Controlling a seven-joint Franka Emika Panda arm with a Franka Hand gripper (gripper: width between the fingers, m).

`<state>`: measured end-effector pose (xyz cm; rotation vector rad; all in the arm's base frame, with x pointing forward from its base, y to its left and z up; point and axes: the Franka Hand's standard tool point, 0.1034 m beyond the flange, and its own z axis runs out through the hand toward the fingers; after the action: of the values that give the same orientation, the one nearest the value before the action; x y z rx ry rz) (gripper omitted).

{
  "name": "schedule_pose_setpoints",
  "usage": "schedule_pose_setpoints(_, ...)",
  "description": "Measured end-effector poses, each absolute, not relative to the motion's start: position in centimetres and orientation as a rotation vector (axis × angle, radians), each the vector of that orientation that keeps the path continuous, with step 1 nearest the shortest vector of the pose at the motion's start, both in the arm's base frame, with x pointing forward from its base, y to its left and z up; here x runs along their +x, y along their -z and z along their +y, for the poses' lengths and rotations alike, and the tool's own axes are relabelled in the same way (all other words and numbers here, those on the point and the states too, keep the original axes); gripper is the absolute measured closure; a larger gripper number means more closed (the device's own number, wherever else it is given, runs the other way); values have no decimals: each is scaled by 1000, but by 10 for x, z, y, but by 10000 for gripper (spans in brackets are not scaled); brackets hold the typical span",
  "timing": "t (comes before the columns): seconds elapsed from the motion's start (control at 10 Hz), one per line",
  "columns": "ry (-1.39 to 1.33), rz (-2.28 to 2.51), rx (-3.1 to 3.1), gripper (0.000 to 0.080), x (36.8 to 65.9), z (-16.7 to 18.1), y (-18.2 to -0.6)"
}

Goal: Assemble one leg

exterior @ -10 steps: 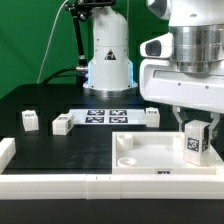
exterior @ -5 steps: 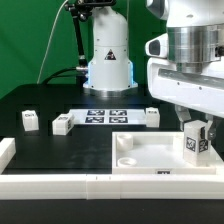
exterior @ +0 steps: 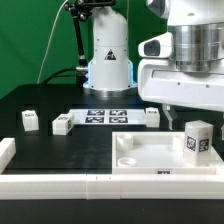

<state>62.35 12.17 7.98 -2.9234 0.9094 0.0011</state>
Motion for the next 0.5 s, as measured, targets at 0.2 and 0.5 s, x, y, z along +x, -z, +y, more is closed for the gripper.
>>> schedule_pose_setpoints(0.2, 20, 460, -3031, 151, 623, 123, -80)
schedule_pose_setpoints(0.5, 39, -8, -3072, 151, 624, 119, -79)
